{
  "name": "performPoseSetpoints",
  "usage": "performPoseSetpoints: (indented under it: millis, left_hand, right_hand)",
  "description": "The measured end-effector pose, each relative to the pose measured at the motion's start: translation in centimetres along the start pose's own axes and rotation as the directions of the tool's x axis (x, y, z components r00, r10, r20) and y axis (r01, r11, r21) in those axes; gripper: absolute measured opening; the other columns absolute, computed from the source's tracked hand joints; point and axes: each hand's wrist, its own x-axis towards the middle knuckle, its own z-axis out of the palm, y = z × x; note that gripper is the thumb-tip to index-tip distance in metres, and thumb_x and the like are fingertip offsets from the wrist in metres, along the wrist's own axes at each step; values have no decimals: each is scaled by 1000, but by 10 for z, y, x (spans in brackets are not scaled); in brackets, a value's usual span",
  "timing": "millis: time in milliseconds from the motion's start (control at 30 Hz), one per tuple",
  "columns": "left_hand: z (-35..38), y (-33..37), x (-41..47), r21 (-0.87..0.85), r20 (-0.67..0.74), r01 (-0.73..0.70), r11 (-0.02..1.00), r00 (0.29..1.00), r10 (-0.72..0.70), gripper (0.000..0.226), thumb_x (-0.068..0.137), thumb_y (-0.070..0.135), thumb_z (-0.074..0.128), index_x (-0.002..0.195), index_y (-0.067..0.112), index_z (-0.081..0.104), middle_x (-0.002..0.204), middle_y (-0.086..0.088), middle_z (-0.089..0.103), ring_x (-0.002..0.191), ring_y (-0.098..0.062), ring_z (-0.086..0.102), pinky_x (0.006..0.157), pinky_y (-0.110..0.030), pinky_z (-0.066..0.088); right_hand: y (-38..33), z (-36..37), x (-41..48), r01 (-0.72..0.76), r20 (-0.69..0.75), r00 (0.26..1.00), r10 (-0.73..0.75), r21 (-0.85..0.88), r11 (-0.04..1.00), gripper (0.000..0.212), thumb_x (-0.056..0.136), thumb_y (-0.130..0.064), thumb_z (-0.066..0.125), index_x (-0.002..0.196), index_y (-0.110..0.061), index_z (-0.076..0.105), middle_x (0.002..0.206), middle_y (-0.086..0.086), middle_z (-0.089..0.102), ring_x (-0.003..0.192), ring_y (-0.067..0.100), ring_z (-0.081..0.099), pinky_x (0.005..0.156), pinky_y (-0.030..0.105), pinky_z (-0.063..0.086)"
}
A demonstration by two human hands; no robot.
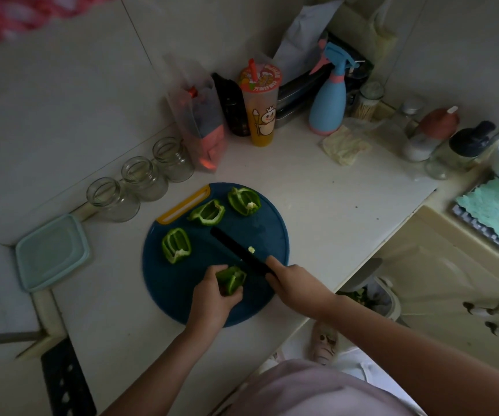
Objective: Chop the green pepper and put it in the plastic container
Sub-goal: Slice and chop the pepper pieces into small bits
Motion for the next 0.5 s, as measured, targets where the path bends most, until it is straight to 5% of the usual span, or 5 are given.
performPoseSetpoints:
  millis: [233,500]
  left_hand:
    - [7,-2,1,14,-18,-16,1000,1000,17,47,75,13,76,115,4,52,97,-7,63,93,-22,63,74,-23,48]
    - [9,1,1,90,-22,-18,996,1000,20,45,75,15,75,108,-1,49,103,-17,64,98,-29,63,77,-29,47]
  right_hand:
    - [-10,21,-23,-18,-23,1000,13,-222,975,24,101,-23,31,125,-19,25,82,9,58,68,31,55,62,36,44]
    - [-14,28,-30,-8,3,1000,9,-300,954,28,98,-14,34,125,-15,31,86,10,55,64,28,47,57,35,39]
